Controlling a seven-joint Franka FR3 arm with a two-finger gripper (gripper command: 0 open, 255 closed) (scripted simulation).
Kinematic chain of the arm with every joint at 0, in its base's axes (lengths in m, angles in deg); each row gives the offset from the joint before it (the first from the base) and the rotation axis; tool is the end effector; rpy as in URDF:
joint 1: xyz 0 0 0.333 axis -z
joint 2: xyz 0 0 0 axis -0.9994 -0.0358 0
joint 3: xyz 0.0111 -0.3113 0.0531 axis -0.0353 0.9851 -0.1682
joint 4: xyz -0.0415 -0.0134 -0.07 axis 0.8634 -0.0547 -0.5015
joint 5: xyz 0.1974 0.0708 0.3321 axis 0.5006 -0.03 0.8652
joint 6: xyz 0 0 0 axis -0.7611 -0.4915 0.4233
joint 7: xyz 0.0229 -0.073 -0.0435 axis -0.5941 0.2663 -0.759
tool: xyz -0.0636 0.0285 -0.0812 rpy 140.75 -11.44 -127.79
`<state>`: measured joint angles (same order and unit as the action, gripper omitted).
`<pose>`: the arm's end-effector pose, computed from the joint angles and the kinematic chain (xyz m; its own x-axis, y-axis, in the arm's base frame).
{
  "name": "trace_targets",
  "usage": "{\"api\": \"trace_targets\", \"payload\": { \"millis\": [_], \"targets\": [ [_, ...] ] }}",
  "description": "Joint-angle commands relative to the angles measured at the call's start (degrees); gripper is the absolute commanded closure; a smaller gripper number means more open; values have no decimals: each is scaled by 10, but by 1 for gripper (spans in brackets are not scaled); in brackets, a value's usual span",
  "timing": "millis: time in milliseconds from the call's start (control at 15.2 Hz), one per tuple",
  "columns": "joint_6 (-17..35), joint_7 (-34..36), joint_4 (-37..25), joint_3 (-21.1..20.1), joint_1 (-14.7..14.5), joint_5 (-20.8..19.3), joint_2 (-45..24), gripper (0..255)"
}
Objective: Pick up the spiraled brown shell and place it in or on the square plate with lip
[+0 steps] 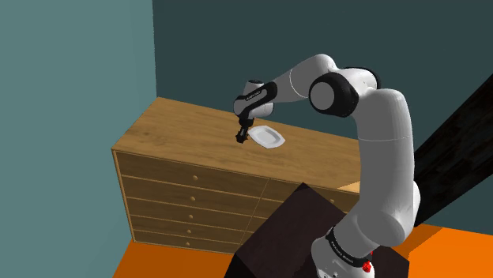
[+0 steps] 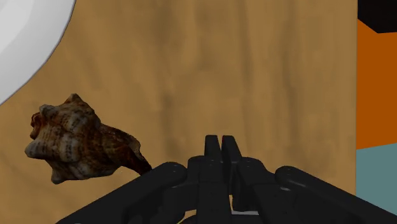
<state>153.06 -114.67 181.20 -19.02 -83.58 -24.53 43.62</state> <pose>0.6330 -0.1697 0.1989 0.8846 0.4656 -0.0286 0.4659 -0.8848 0.0078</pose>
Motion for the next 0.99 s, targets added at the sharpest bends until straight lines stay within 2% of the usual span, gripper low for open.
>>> {"api": "trace_targets", "payload": {
  "millis": [0, 264, 330, 660, 924],
  "targets": [
    [0, 0, 0, 0, 0, 0, 0, 255],
    [0, 0, 0, 0, 0, 0, 0, 255],
    [0, 0, 0, 0, 0, 0, 0, 0],
    [61, -191, -44, -25, 62, -40, -42, 0],
    [91, -344, -116, -59, 118, -67, -92, 0]
  ]
}}
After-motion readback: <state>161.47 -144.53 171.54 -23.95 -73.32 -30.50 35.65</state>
